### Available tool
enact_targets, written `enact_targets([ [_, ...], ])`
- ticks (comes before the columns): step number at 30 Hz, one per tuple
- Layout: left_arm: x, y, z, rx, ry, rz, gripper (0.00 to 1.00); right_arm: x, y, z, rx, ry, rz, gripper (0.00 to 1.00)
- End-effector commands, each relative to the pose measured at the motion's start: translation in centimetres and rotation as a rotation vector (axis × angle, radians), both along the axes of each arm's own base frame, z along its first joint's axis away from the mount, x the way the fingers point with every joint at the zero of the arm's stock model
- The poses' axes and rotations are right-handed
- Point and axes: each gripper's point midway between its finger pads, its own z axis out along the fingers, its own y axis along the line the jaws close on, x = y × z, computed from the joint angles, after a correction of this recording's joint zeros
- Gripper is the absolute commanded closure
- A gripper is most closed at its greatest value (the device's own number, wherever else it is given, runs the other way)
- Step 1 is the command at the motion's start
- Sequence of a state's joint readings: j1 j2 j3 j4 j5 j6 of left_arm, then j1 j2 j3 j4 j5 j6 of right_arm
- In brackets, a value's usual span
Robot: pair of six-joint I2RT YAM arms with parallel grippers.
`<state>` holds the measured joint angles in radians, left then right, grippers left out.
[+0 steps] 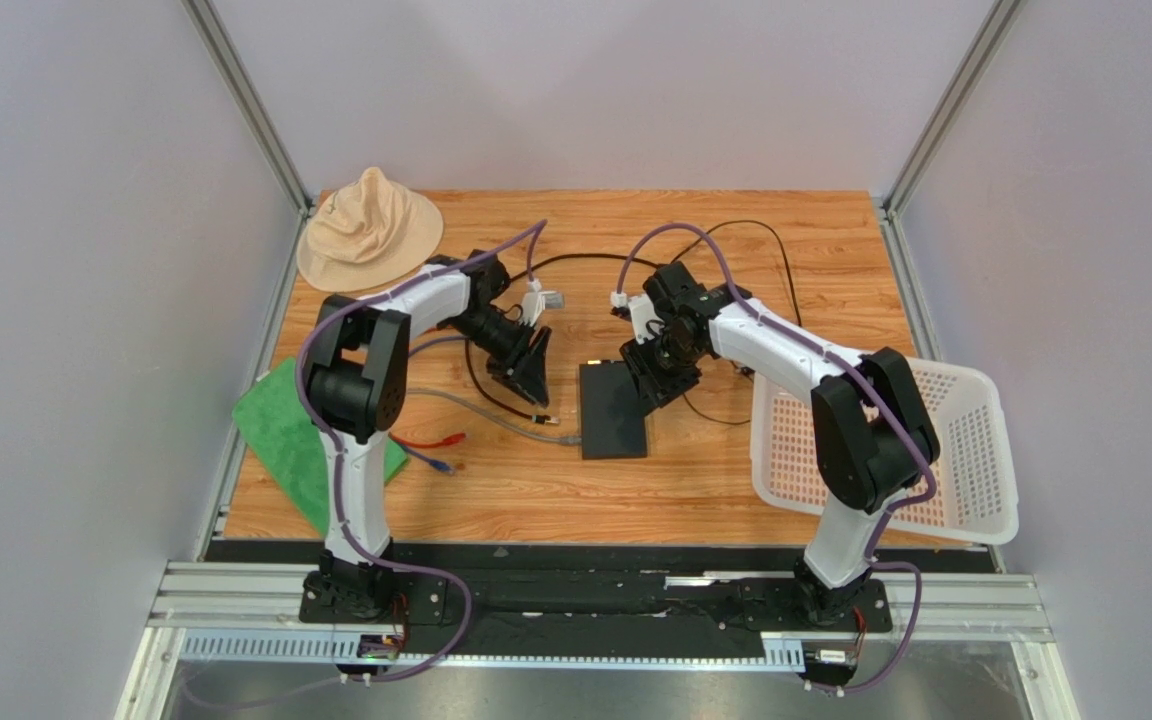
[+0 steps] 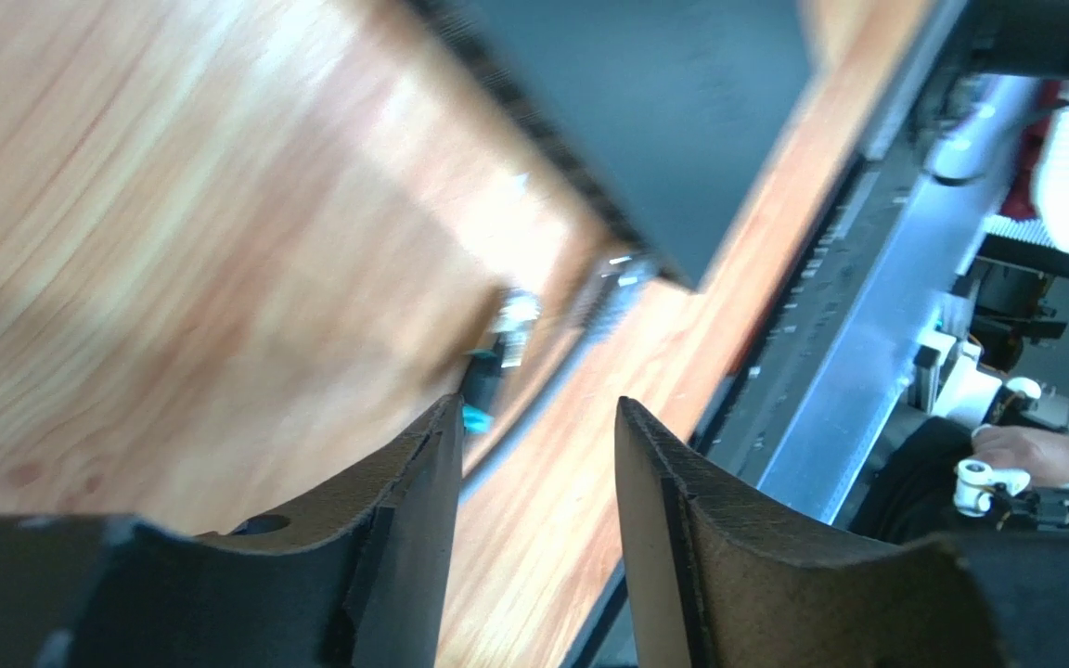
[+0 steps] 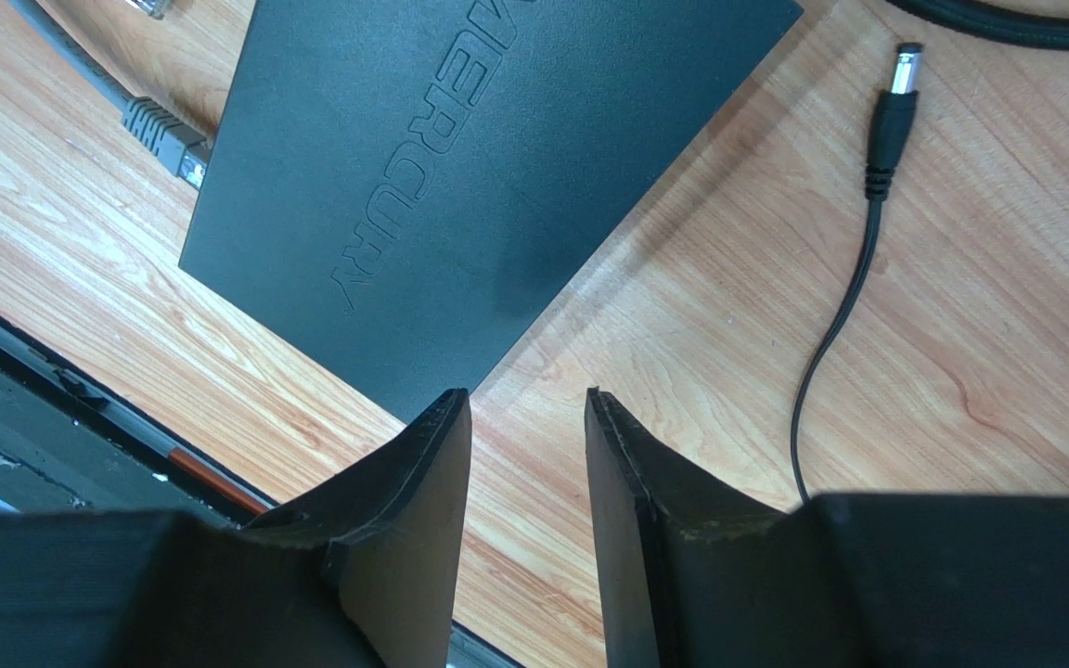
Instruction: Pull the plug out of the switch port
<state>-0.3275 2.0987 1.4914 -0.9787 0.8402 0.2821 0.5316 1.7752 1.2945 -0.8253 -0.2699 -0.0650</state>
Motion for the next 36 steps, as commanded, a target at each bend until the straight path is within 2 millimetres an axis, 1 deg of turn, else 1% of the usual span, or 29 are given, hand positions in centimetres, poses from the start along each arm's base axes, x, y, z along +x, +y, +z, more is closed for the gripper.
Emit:
enact_targets([
  [1,-0.6,-3.2,4.1,-0.203,-0.08,-0.083,0.47,1.2,1.1,2.1,0.054,-0.069,0.014,0.61],
  [3,-0.9,-3.7,2.8,-0.192,-0.037,-0.087,0.47,0.9,1.8,2.9,0.101,-0.067,0.028,0.62],
  [5,-1.5,-4.2,1.5,-0.171,-0.002,-0.105,0.47,0.3,2.7,3.5,0.156,-0.043,0.046,0.64],
  [9,-2.1,-4.5,-0.2,-0.132,0.028,-0.128,0.47,-0.3,2.8,2.8,0.152,-0.025,0.066,0.78],
  [11,-2.2,-4.5,-0.7,-0.119,0.038,-0.133,0.47,-0.4,2.7,2.4,0.147,-0.013,0.069,0.8],
  [13,-2.4,-4.7,-0.9,-0.118,0.04,-0.14,0.47,-0.4,2.8,2.2,0.147,-0.003,0.065,0.81],
  [16,-2.8,-5.2,-1.7,-0.109,0.049,-0.154,0.47,-0.3,2.9,2.0,0.144,-0.002,0.063,0.81],
  [17,-2.8,-5.2,-2.5,-0.094,0.065,-0.154,0.47,-0.3,2.9,1.9,0.142,-0.002,0.064,0.81],
  [20,-3.2,-5.2,-3.5,-0.07,0.101,-0.16,0.47,-0.4,2.9,1.6,0.134,0.005,0.06,0.81],
  [24,-3.5,-4.8,-4.3,-0.04,0.106,-0.165,0.48,-0.6,3.1,1.4,0.144,0.021,0.057,0.81],
  [28,-4.1,-4.8,-4.6,-0.026,0.102,-0.182,0.49,-0.8,3.4,1.2,0.143,0.027,0.063,0.81],
  [36,-4.7,-4.3,-6.9,0.13,0.043,-0.195,0.51,-0.7,3.7,1.0,0.144,0.034,0.054,0.81],
])
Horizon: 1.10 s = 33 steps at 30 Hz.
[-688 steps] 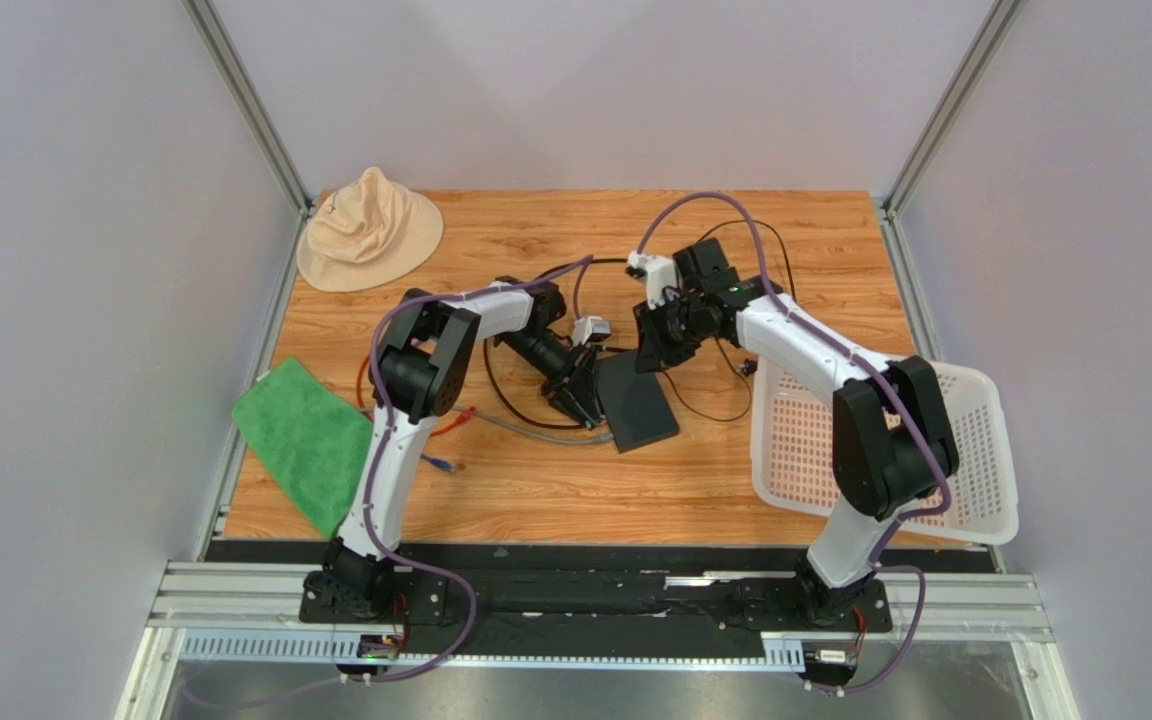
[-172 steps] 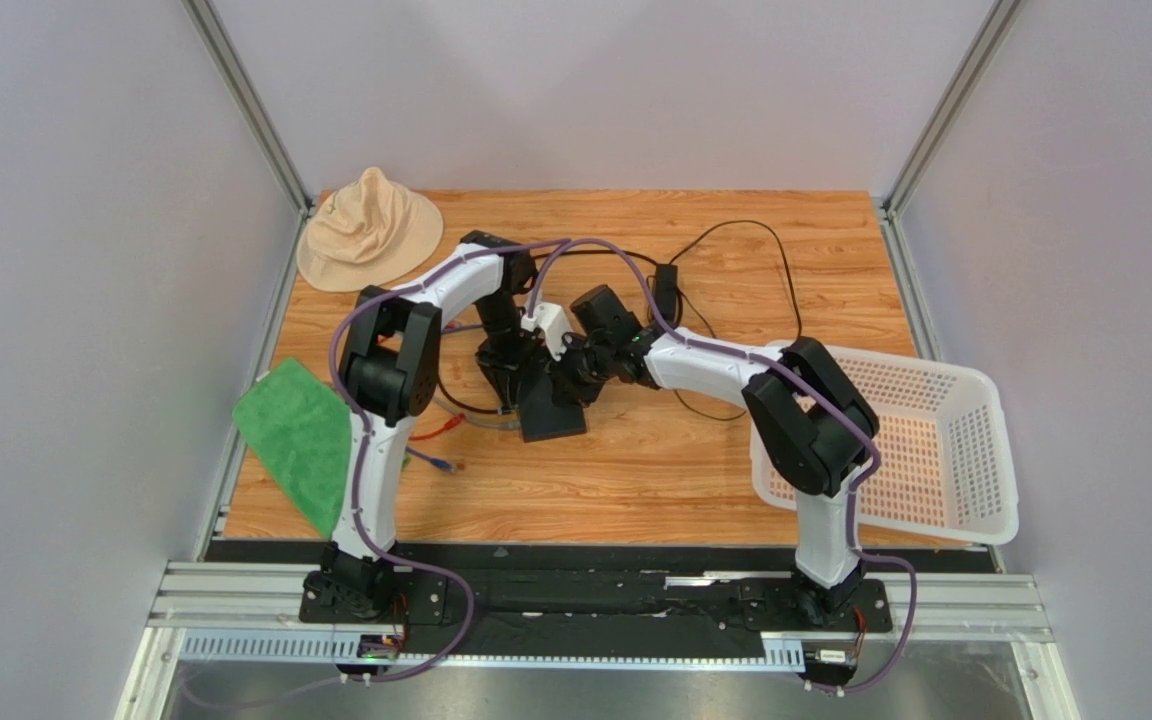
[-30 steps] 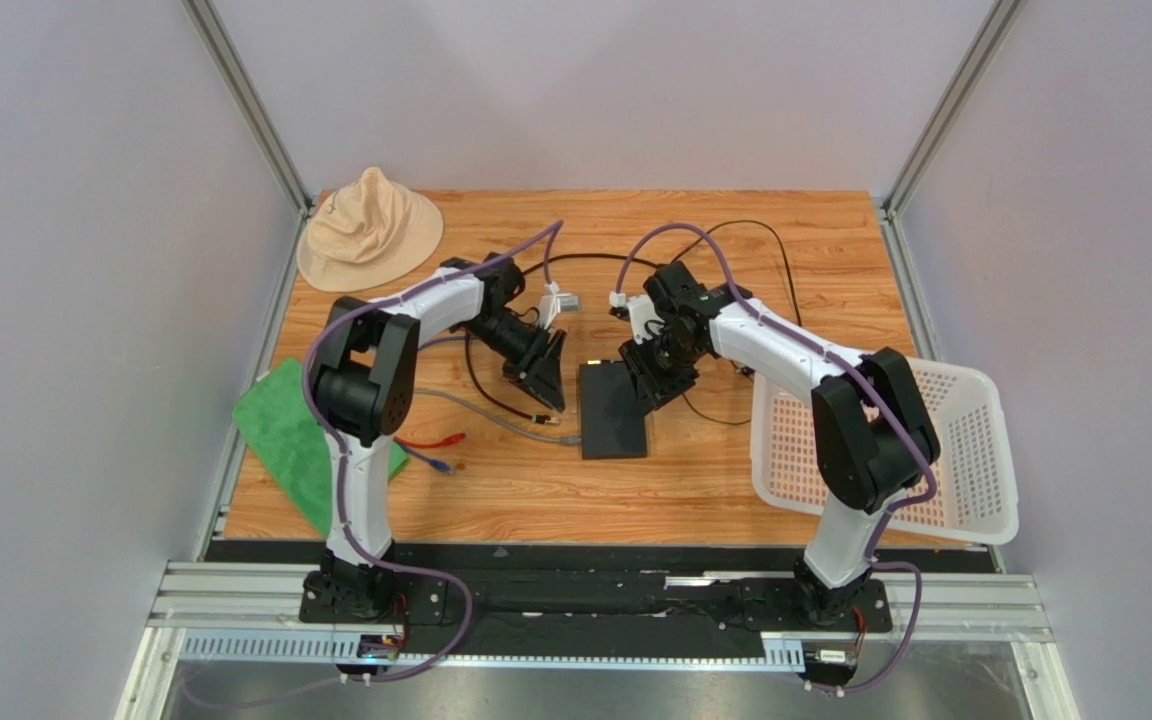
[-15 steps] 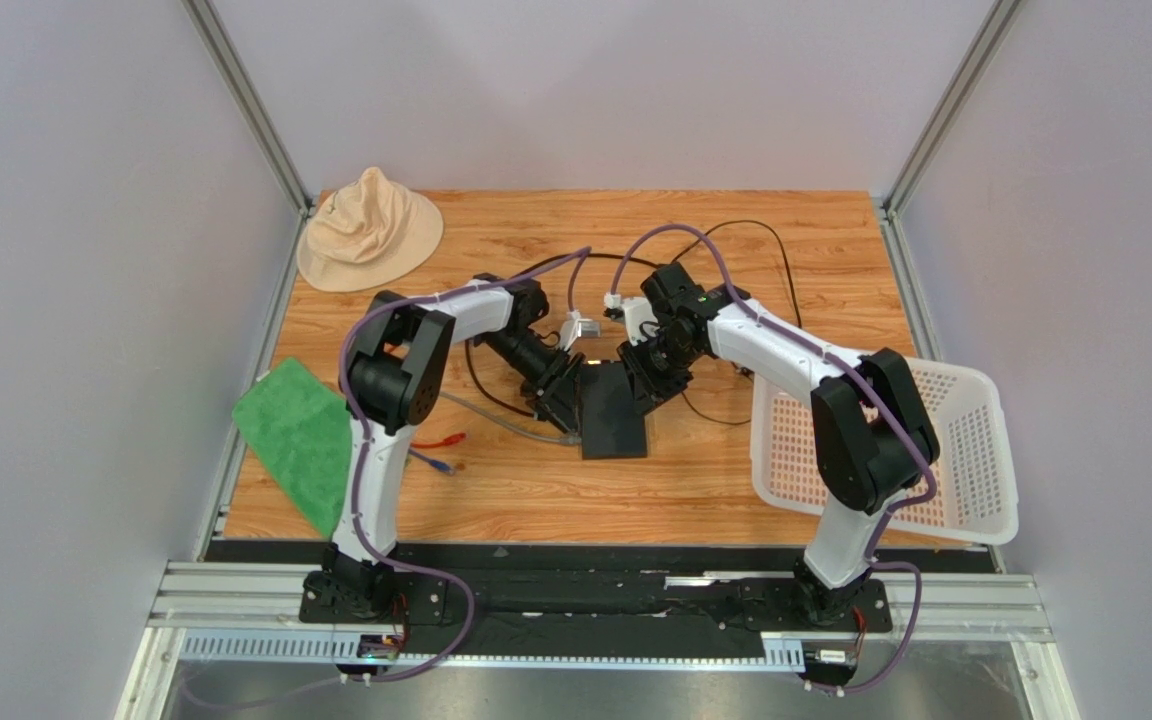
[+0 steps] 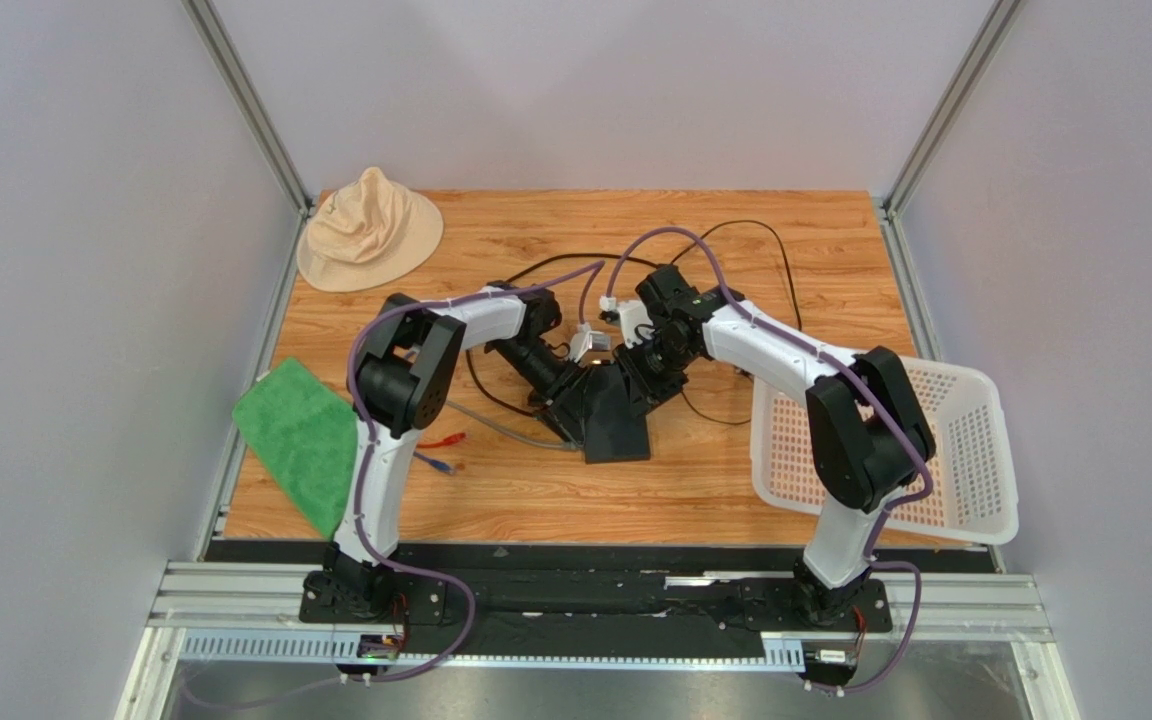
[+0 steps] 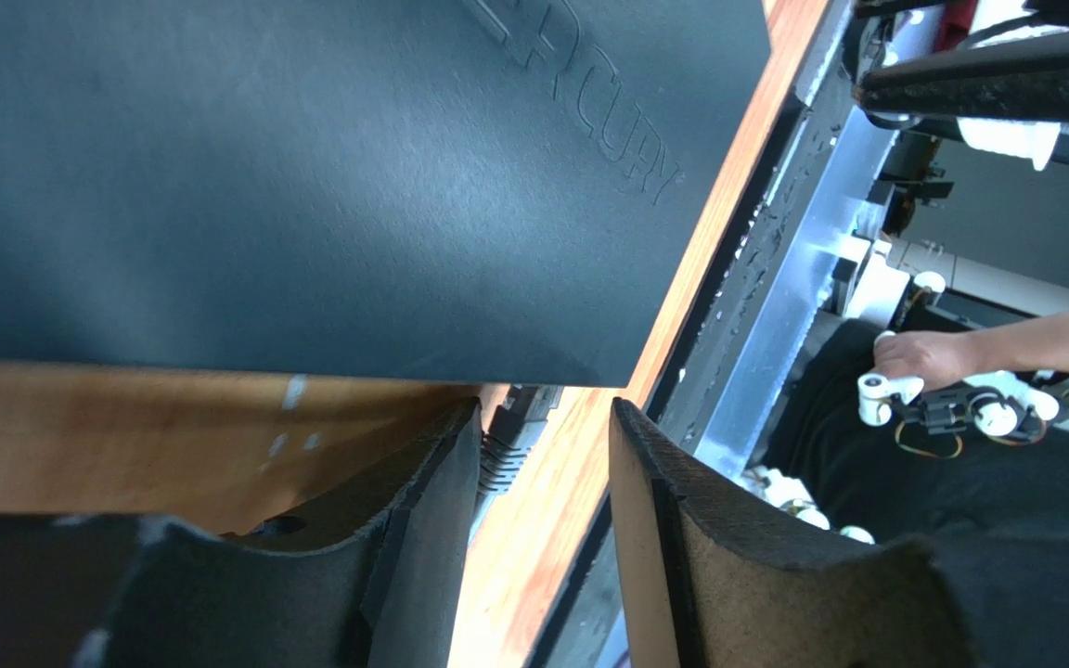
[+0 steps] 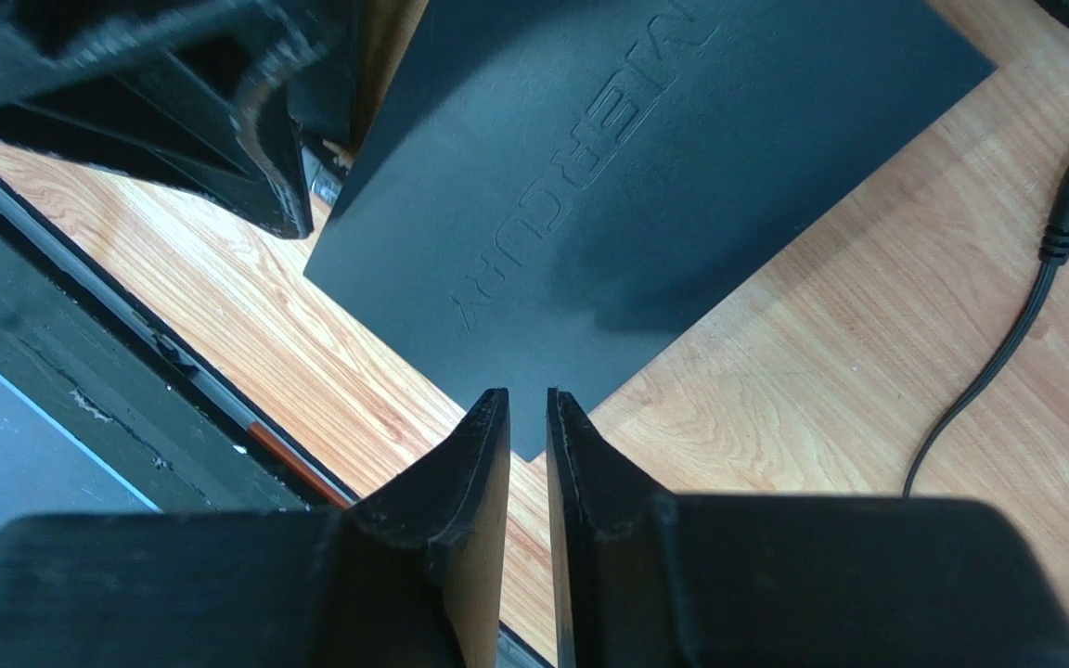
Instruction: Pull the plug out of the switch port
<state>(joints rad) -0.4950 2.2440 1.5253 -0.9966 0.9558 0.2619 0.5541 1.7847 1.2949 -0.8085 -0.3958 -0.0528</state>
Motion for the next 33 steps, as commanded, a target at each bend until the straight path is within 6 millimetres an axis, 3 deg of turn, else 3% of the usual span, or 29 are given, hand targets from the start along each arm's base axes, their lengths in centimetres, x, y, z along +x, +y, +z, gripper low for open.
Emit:
enact_targets([
  [1,0.3,1.4,-4.8,0.177,-0.14,-0.06,0.52,0.8,1.2,0.6,0.038,-0.024,-0.001,0.81],
  [6,0.5,2.0,-6.0,0.262,-0.149,-0.036,0.6,0.6,1.0,0.7,0.034,-0.027,-0.008,0.84],
  [12,0.4,2.5,-7.1,0.337,-0.151,-0.021,0.69,0.1,1.4,3.3,0.093,-0.074,0.013,0.89],
  [14,0.5,2.7,-7.5,0.357,-0.145,-0.02,0.73,0.1,1.3,3.3,0.082,-0.095,0.032,0.89],
  [19,0.0,2.8,-8.1,0.387,-0.115,-0.019,0.82,-1.1,1.8,1.7,0.089,-0.093,0.11,0.89],
  [23,-0.8,2.9,-8.3,0.4,-0.09,-0.028,0.99,-2.8,2.8,0.1,0.092,-0.075,0.181,0.89],
  [28,-1.2,3.8,-7.7,0.455,-0.072,-0.057,1.0,-2.4,3.5,-2.3,0.056,-0.065,0.165,0.89],
  [33,-3.2,6.5,-6.9,0.536,-0.034,-0.138,1.0,-2.3,3.4,-2.7,0.028,-0.049,0.145,0.9],
])
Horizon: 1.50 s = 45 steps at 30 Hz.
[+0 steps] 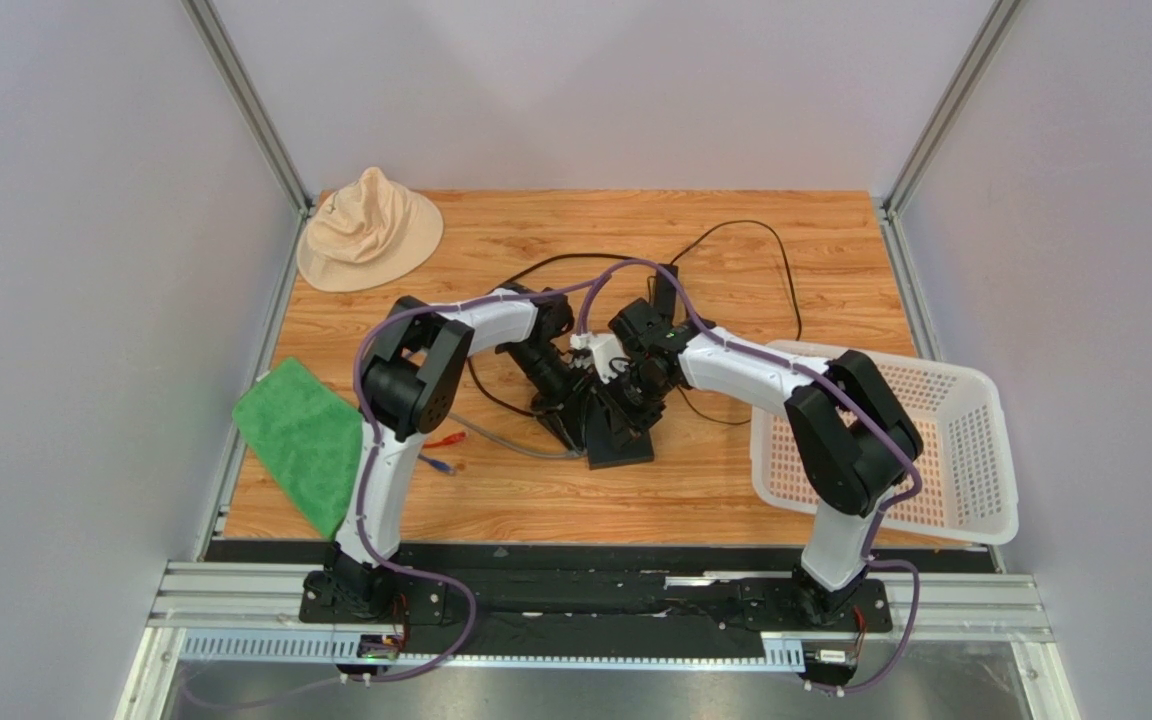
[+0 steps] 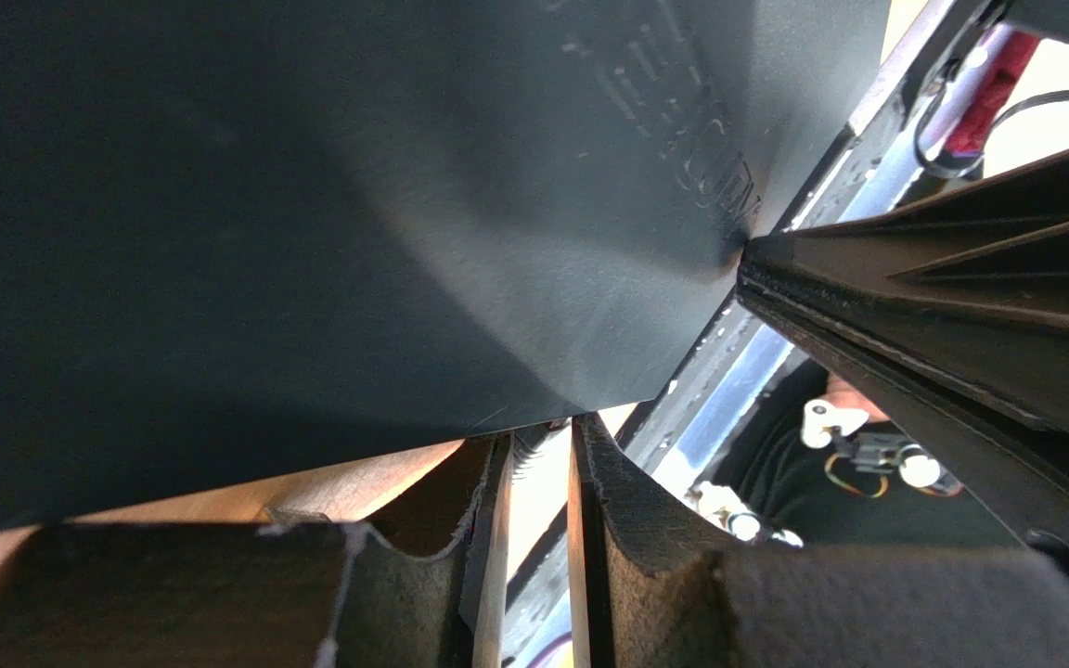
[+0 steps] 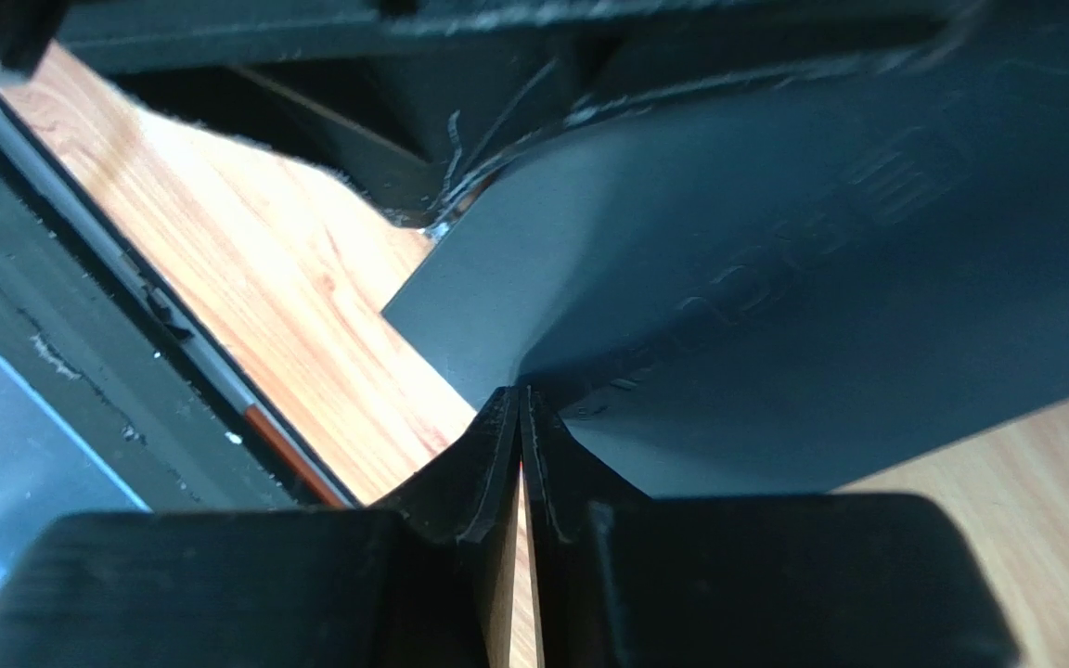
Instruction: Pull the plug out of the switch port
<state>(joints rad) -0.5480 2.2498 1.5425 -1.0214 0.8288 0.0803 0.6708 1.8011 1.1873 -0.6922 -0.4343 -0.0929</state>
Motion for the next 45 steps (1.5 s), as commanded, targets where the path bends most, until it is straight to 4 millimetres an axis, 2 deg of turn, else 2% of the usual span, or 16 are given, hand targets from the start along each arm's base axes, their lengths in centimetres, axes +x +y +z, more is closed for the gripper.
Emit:
enact_targets([
  [1,-2.4,7.5,-6.0,0.346,-0.064,-0.22,1.0,1.6,0.5,0.3,0.009,-0.059,-0.025,0.9],
  [5,-3.9,9.6,-5.2,0.345,-0.05,-0.241,1.0,1.2,-0.4,-0.1,-0.01,-0.075,-0.046,0.9],
  [7,-4.2,9.6,-4.4,0.326,-0.036,-0.223,1.0,1.1,-0.7,-0.1,-0.018,-0.085,-0.054,0.9],
  [11,-2.9,9.1,-3.3,0.314,-0.057,-0.218,1.0,0.7,-1.2,-0.4,-0.028,-0.077,-0.056,0.91],
  [15,1.0,8.4,-0.1,0.27,-0.164,-0.162,1.0,1.3,-0.8,1.2,0.002,-0.117,-0.045,0.91],
  [19,3.9,10.3,2.9,0.243,-0.232,-0.107,1.0,4.1,0.1,5.7,0.069,-0.258,-0.049,0.91],
  [23,7.4,12.6,6.7,0.155,-0.273,0.068,1.0,7.1,-0.8,8.7,0.084,-0.36,-0.102,0.91],
  [29,14.4,15.6,12.9,0.123,-0.502,0.247,1.0,11.5,-5.3,8.2,0.006,-0.426,-0.313,0.87],
  [32,17.4,16.4,17.1,0.128,-0.698,0.229,0.98,13.6,-7.6,9.6,-0.019,-0.496,-0.406,0.65],
  [33,18.3,16.5,19.6,0.117,-0.79,0.223,0.91,14.9,-8.7,10.8,-0.018,-0.528,-0.44,0.61],
  [34,19.2,16.9,20.7,0.127,-0.862,0.207,0.77,15.7,-9.3,11.6,-0.019,-0.551,-0.451,0.44],
  [37,21.1,17.4,24.6,0.144,-1.019,0.219,0.52,18.4,-11.5,13.2,-0.022,-0.607,-0.538,0.24],
  [41,23.0,17.5,29.7,0.142,-1.153,0.309,0.34,19.6,-12.9,15.5,-0.006,-0.662,-0.585,0.18],
  [42,24.0,18.9,30.8,0.229,-1.201,0.409,0.21,19.4,-12.9,16.0,0.005,-0.673,-0.583,0.18],
  [43,24.1,18.8,30.7,0.286,-1.218,0.423,0.14,18.9,-12.8,16.3,0.02,-0.671,-0.591,0.19],
  [45,23.7,19.9,28.3,0.453,-1.205,0.364,0.09,18.3,-12.5,16.5,0.046,-0.658,-0.612,0.19],
])
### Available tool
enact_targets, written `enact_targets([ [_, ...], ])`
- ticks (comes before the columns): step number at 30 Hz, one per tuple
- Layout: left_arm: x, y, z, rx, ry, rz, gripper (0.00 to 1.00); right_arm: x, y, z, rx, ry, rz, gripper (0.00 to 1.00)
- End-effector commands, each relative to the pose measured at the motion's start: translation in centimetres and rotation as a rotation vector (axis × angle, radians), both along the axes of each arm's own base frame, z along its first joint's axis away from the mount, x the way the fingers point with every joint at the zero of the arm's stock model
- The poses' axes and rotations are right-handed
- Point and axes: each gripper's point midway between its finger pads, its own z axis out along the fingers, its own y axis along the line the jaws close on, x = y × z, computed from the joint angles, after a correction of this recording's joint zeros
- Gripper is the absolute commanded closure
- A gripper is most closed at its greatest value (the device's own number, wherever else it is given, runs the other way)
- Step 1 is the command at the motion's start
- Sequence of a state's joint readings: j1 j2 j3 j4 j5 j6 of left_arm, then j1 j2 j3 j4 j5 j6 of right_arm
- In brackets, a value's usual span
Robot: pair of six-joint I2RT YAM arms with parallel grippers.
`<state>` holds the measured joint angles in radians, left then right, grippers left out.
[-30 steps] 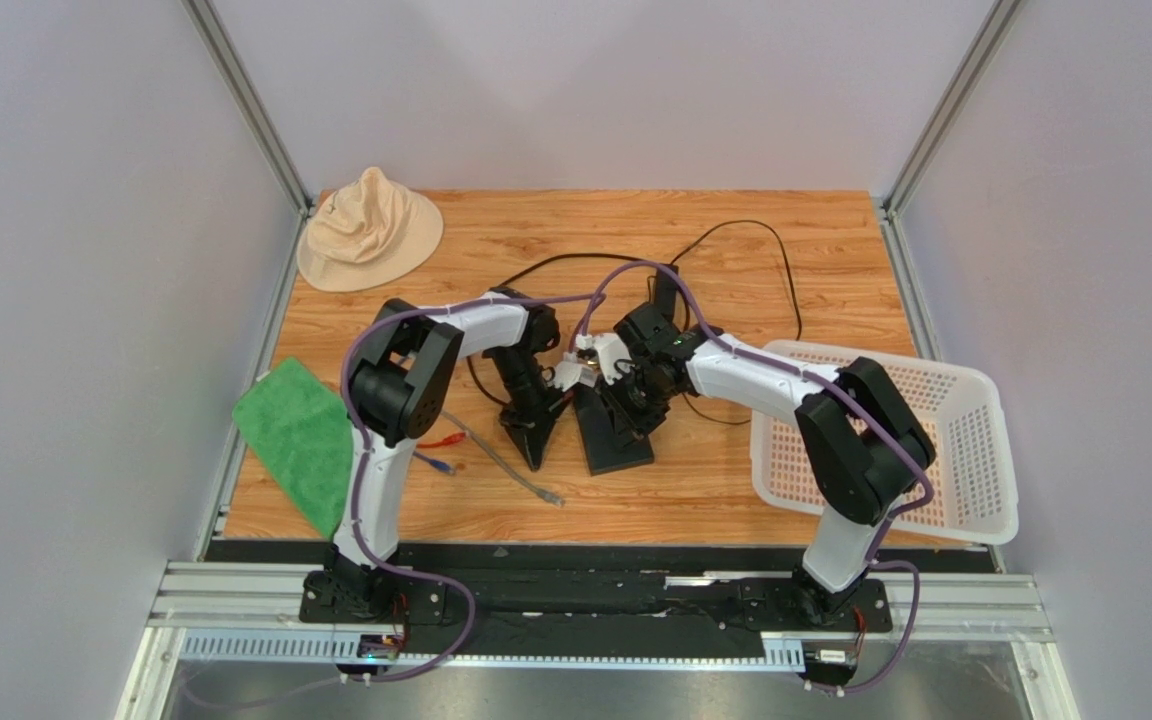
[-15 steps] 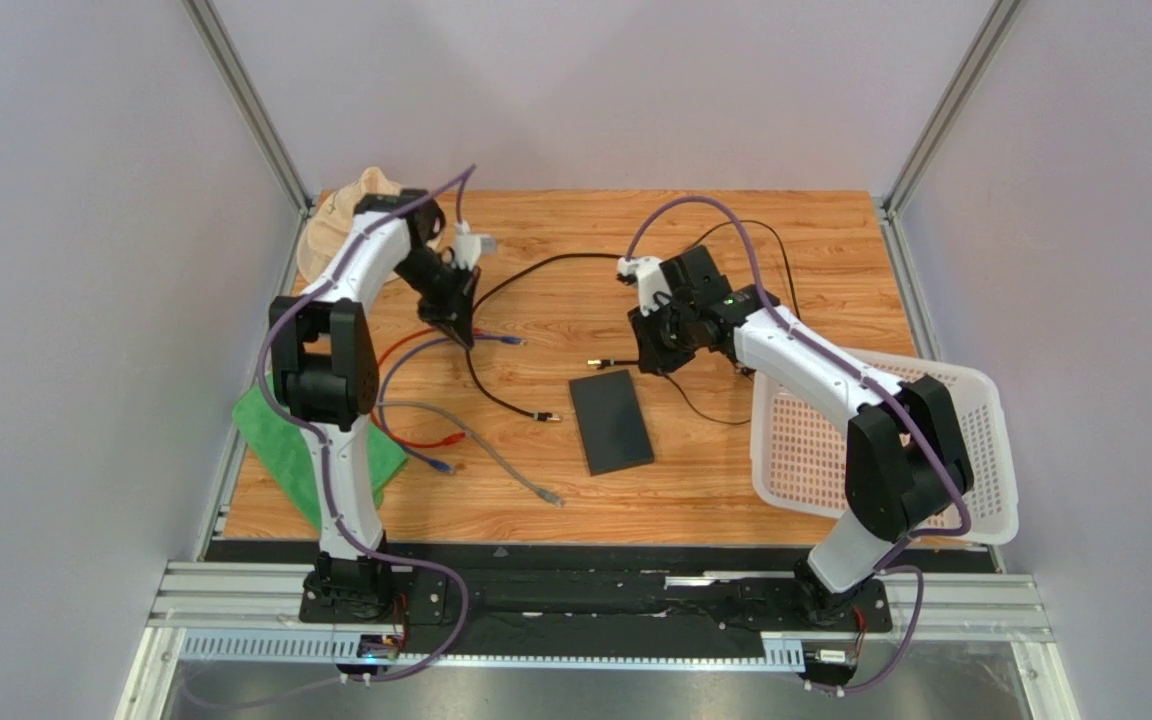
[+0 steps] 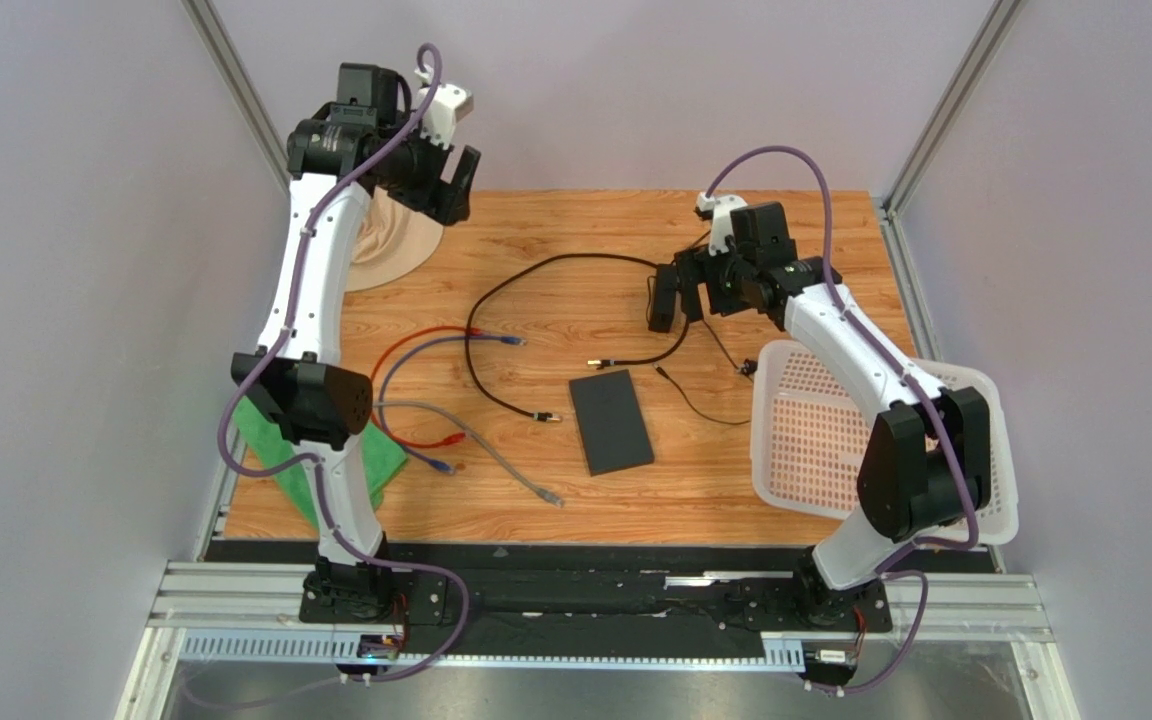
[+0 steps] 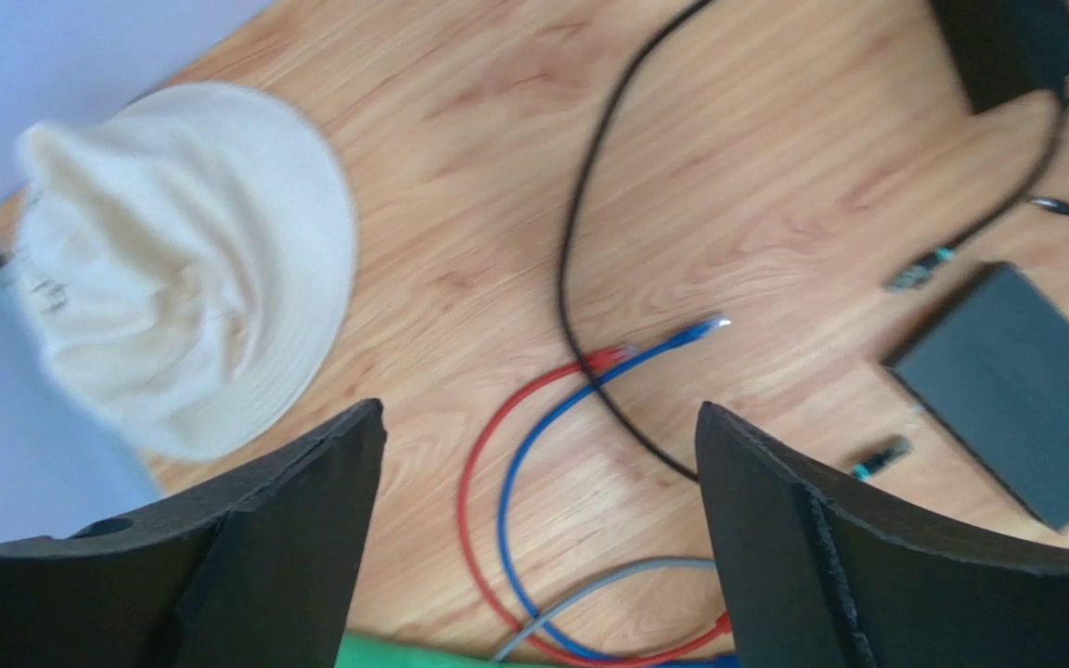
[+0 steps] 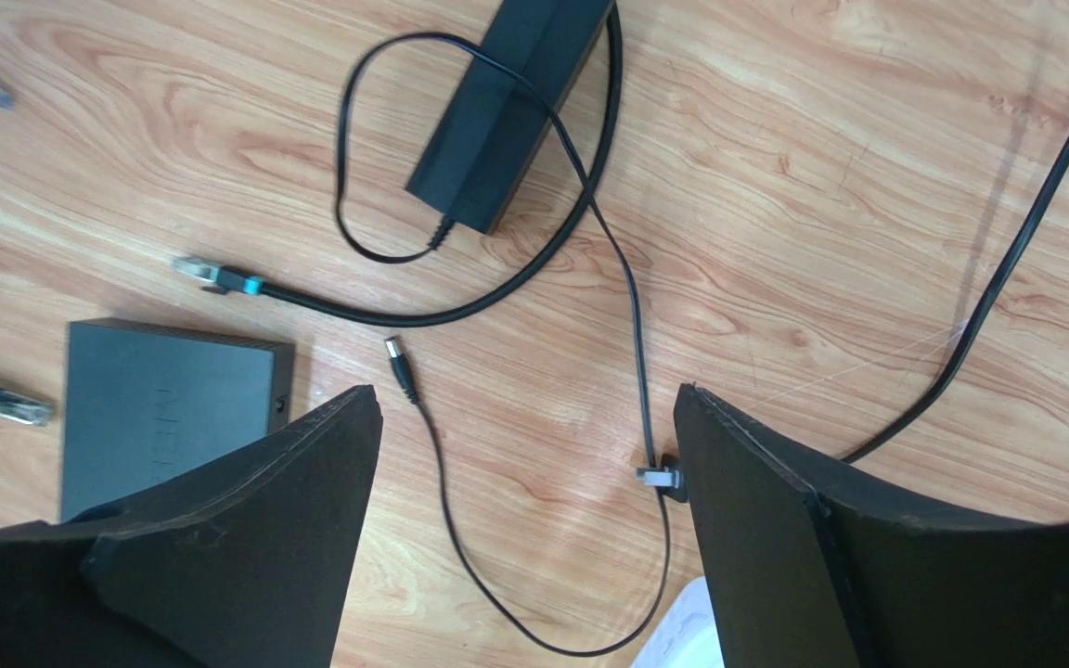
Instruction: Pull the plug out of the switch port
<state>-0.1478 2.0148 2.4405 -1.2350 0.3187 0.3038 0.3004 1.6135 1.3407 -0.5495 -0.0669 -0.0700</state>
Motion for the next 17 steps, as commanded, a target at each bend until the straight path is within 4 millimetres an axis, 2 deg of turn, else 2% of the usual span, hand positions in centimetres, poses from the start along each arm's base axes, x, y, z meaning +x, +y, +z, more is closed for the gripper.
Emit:
enact_targets([
  [1,-0.6,1.2,-1.2,0.224,-0.011,0.142,0.09,-0.8,1.1,3.2,0.076,-0.083,-0.011,0.17],
  [2,-1.5,1.3,-3.2,0.274,0.043,0.138,0.08,-1.6,1.4,3.5,0.091,-0.083,-0.001,0.14],
  [3,-2.1,0.8,-4.0,0.301,0.06,0.114,0.07,-2.4,1.6,3.1,0.118,-0.055,-0.01,0.13],
  [4,-2.9,-0.5,-4.8,0.307,0.076,0.071,0.07,-3.0,1.6,2.7,0.128,-0.04,-0.013,0.1],
  [5,-4.0,-0.9,-5.9,0.303,0.113,0.048,0.07,-4.2,1.4,1.6,0.139,-0.003,-0.036,0.08],
  [6,-4.4,-2.2,-6.4,0.242,0.133,0.028,0.07,-4.7,1.0,1.1,0.137,0.008,-0.057,0.05],
  [8,-5.7,-2.6,-8.3,0.207,0.195,0.034,0.07,-6.0,0.1,-0.6,0.129,0.052,-0.113,0.02],
  [10,-5.9,-2.7,-9.1,0.185,0.205,0.05,0.06,-6.9,-1.1,-0.4,0.102,0.051,-0.162,0.02],
  [11,-6.7,-2.5,-9.8,0.173,0.225,0.066,0.06,-7.0,-1.9,-0.2,0.08,0.042,-0.196,0.02],
  [13,-6.7,-3.0,-10.2,0.146,0.224,0.057,0.06,-7.1,-3.5,0.4,0.03,0.018,-0.26,0.02],
  [15,-6.8,-3.2,-10.4,0.135,0.24,0.054,0.06,-6.8,-4.0,1.1,0.012,0.0,-0.288,0.02],
  [17,-6.3,-3.6,-9.9,0.119,0.228,0.056,0.06,-6.2,-3.7,1.2,0.023,-0.003,-0.292,0.01],
])
